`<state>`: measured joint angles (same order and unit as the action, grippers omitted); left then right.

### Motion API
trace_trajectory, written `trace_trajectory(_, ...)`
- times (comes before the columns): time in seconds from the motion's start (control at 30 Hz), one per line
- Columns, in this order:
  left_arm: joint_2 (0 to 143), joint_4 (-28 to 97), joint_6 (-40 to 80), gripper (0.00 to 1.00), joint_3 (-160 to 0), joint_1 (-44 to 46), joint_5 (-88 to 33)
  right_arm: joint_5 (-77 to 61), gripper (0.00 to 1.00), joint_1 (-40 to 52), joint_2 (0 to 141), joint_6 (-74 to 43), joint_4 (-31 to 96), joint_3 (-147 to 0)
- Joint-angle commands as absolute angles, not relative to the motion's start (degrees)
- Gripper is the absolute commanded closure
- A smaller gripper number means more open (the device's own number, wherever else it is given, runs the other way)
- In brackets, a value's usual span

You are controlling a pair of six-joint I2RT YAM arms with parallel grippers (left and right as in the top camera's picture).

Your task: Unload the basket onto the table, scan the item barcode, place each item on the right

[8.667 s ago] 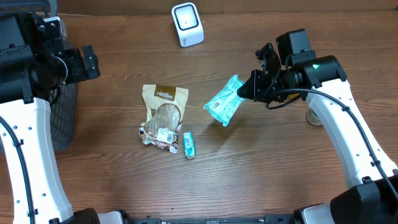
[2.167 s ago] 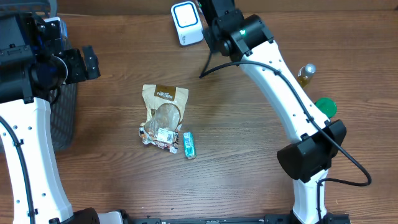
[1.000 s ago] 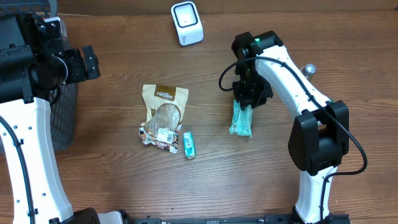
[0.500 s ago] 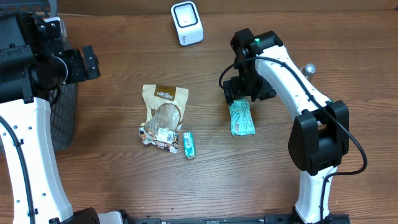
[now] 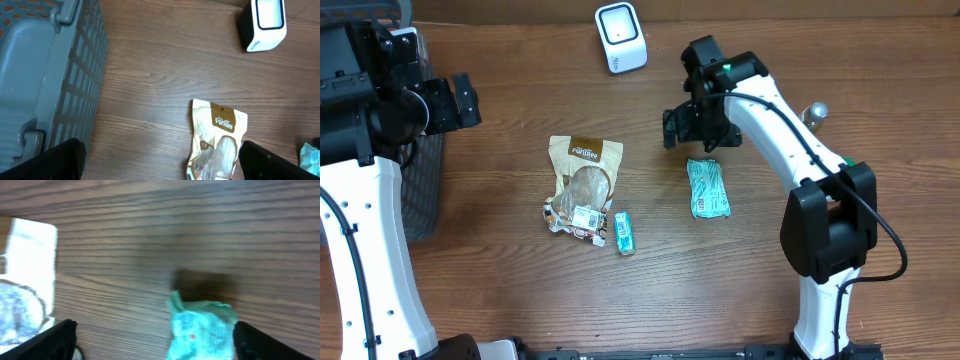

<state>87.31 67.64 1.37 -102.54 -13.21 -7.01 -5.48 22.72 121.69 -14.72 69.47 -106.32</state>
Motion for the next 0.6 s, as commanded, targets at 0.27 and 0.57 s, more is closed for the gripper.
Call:
trace_trajectory(0.27,87.4,67.4,1.7,0.0,-103.2,-13.1,-6.9,-6.8,0.3,29.0,121.6,-15.5,66.9,-106.3)
trace_trajectory(0.57,87.4,67.4,1.7,0.0,-103.2,-13.1,-6.9,-10.8,0.0,31.1,121.6,-15.5,63.5,-106.3)
